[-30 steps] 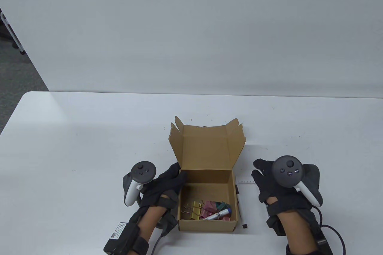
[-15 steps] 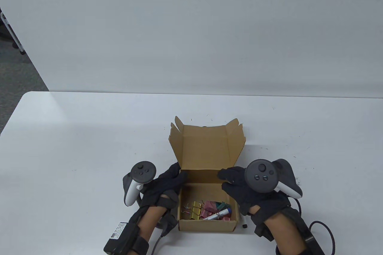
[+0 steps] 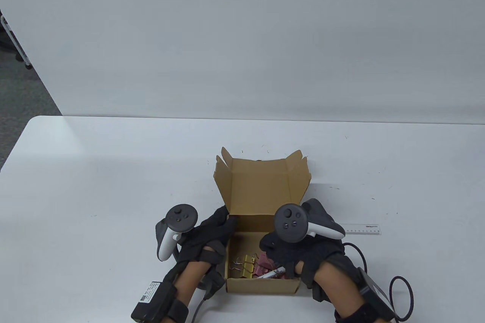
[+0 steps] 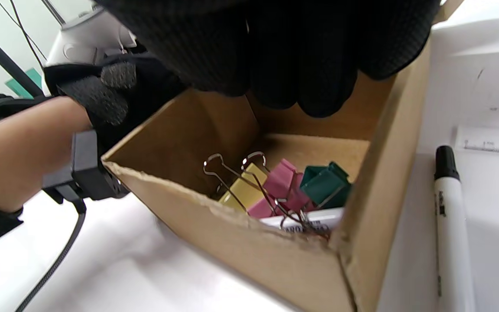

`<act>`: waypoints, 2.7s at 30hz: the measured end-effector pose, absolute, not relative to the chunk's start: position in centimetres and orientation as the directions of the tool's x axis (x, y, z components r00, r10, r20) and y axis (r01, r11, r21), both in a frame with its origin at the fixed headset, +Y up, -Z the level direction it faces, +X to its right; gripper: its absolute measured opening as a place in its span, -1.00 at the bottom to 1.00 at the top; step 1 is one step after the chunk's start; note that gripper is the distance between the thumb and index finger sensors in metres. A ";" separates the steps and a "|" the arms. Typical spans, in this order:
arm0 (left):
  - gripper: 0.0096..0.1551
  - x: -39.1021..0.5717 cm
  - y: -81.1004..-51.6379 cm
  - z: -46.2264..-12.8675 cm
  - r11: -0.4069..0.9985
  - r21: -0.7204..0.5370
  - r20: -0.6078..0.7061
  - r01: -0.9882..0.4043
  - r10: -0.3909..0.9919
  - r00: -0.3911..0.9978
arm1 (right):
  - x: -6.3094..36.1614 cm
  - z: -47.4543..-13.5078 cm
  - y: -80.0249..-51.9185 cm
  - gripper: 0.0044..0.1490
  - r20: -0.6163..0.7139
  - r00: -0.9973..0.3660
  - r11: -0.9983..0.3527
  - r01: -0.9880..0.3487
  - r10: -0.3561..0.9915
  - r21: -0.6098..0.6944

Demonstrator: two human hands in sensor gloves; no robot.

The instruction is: Open four flaps of mailer box and unpack office supplies

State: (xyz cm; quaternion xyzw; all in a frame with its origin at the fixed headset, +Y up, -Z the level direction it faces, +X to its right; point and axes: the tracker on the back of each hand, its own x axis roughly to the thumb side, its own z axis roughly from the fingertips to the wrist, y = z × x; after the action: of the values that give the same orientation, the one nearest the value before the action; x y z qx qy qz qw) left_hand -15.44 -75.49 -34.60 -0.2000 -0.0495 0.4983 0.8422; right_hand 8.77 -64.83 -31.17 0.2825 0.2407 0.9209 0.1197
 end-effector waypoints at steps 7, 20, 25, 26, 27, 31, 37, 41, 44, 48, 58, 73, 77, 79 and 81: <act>-0.26 -15.4 -75.5 -34.6 0.425 -0.387 -0.115 -0.819 0.859 0.500 | 7.5 -31.0 -65.4 -0.57 0.501 -0.802 -0.833 0.008 0.326 0.553; -0.25 -15.4 -75.5 -34.6 0.428 -0.387 -0.115 -0.817 0.857 0.503 | 4.8 -31.0 -68.5 -0.55 0.560 -0.822 -0.735 0.317 0.103 0.600; -0.26 -15.4 -75.5 -34.7 0.429 -0.388 -0.114 -0.816 0.856 0.504 | 4.5 -31.3 -68.7 -0.54 0.569 -0.821 -0.723 0.362 0.053 0.589; -0.26 -15.4 -75.5 -34.7 0.429 -0.388 -0.114 -0.816 0.856 0.504 | 4.5 -31.3 -68.8 -0.54 0.569 -0.821 -0.720 0.369 0.043 0.588; -0.26 -15.4 -75.5 -34.7 0.428 -0.388 -0.114 -0.816 0.856 0.504 | 4.5 -31.3 -69.0 -0.54 0.574 -0.818 -0.713 0.384 0.031 0.586; -0.26 -15.4 -75.5 -34.6 0.428 -0.388 -0.114 -0.816 0.856 0.504 | 4.3 -31.3 -69.2 -0.53 0.591 -0.806 -0.697 0.416 0.014 0.584; -0.26 -15.4 -75.5 -34.6 0.429 -0.386 -0.115 -0.817 0.856 0.504 | 4.3 -31.3 -69.7 -0.49 0.625 -0.781 -0.645 0.484 -0.012 0.591; -0.26 -15.4 -75.5 -34.6 0.429 -0.386 -0.115 -0.817 0.856 0.504 | 4.1 -31.6 -70.1 -0.39 0.655 -0.755 -0.601 0.537 -0.028 0.593; -0.26 -15.4 -75.5 -34.6 0.430 -0.386 -0.115 -0.816 0.856 0.505 | 4.0 -31.9 -70.6 -0.31 0.661 -0.749 -0.579 0.556 -0.038 0.597; -0.26 -15.4 -75.5 -34.6 0.431 -0.386 -0.114 -0.816 0.855 0.506 | 3.7 -32.0 -71.7 -0.32 0.702 -0.706 -0.598 0.604 -0.094 0.528; -0.25 -15.4 -75.5 -34.6 0.429 -0.388 -0.114 -0.816 0.856 0.505 | 2.8 -31.7 -72.3 -0.56 0.756 -0.622 -0.623 0.677 -0.201 0.392; -0.25 -15.4 -75.5 -34.7 0.429 -0.388 -0.114 -0.815 0.856 0.505 | 3.3 -31.2 -70.5 -0.53 0.722 -0.663 -0.687 0.620 -0.199 0.379; -0.25 -15.4 -75.5 -34.7 0.430 -0.388 -0.114 -0.815 0.855 0.505 | 3.6 -31.0 -69.7 -0.53 0.712 -0.676 -0.707 0.596 -0.187 0.380; -0.25 -15.4 -75.5 -34.7 0.430 -0.388 -0.114 -0.815 0.855 0.506 | 3.7 -31.0 -69.3 -0.53 0.707 -0.681 -0.716 0.589 -0.189 0.375; -0.25 -15.4 -75.5 -34.7 0.430 -0.388 -0.114 -0.815 0.855 0.505 | 3.7 -30.9 -69.0 -0.53 0.707 -0.681 -0.719 0.587 -0.191 0.372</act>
State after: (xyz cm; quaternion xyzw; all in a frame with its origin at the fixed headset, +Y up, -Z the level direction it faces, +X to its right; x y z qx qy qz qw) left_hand -15.42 -75.50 -34.67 -0.2006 -0.0498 0.4949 0.8440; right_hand 3.73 -69.03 -30.86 0.3301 0.3003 0.8662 -0.2246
